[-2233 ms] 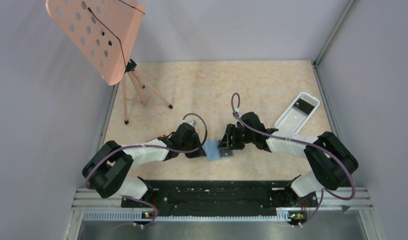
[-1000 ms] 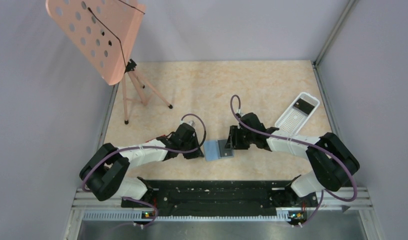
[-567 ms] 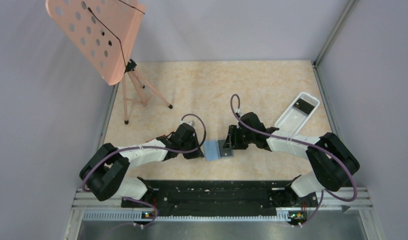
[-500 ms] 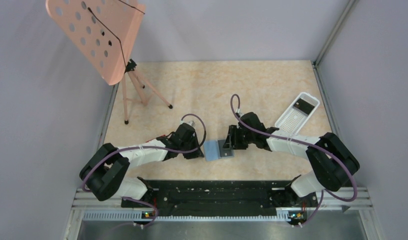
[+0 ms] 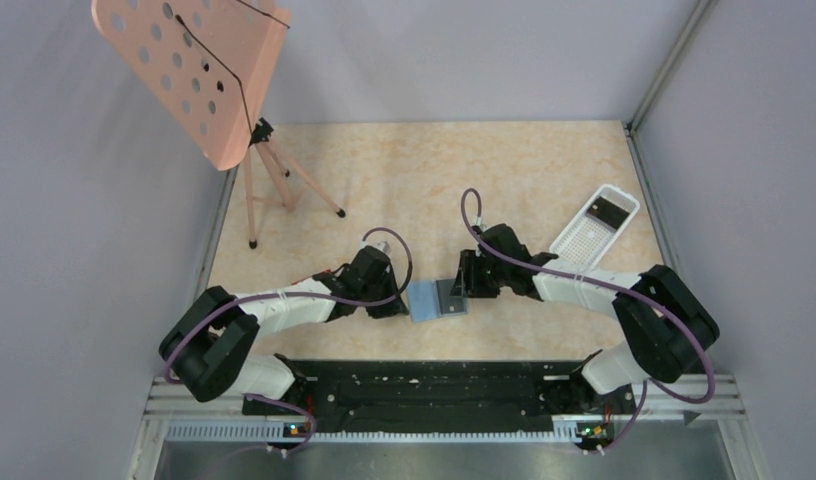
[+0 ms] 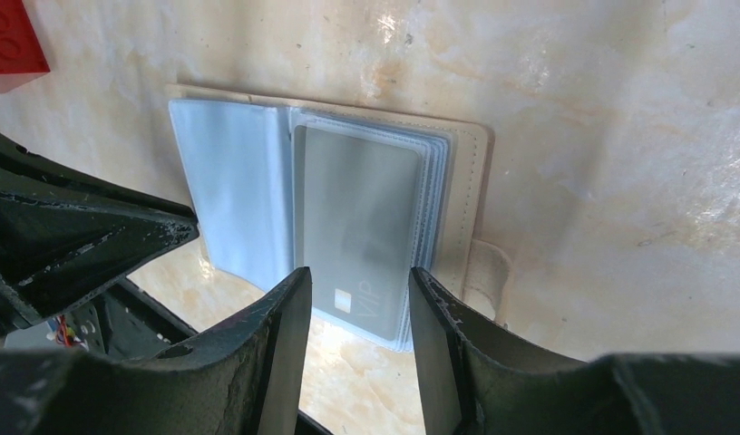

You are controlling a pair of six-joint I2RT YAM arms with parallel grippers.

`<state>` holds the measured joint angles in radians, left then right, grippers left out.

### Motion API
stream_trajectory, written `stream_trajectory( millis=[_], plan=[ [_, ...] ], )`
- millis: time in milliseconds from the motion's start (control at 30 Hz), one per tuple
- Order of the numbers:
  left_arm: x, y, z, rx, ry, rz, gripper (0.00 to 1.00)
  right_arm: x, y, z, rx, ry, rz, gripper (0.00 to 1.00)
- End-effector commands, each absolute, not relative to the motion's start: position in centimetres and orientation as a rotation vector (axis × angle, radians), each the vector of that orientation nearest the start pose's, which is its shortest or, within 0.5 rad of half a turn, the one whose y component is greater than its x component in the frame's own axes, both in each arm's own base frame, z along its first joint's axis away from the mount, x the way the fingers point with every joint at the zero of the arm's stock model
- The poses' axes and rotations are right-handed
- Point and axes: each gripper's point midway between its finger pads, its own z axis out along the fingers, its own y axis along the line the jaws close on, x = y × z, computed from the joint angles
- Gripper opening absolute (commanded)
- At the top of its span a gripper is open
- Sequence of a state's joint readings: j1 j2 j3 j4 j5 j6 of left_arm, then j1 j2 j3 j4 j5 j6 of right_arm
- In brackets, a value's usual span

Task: Take the credit cards out of the card holder
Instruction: Remove the credit card from the card holder.

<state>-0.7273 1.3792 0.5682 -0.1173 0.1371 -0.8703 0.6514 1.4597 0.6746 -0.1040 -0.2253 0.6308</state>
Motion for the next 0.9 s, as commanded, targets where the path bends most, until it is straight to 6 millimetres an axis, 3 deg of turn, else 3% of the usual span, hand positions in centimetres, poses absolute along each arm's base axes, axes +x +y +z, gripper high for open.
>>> stream_trajectory(
  millis=[0,533,867],
  plan=[
    [20.2,-25.7,4.0,-0.126,2.635,-0.823,0.14,23.6,26.0,4.9,-0.143,2.558,0.832,0.44],
    [20.1,-25.6,3.8,-0.131,2.639,-0.817,0.13,23.4,26.1,4.1,-0.159,2.592,0.801,0.43],
    [19.9,-25.4,3.6,-0.134,2.642,-0.816,0.13,23.2,27.9,5.6,-0.165,2.555,0.923,0.43]
  ],
)
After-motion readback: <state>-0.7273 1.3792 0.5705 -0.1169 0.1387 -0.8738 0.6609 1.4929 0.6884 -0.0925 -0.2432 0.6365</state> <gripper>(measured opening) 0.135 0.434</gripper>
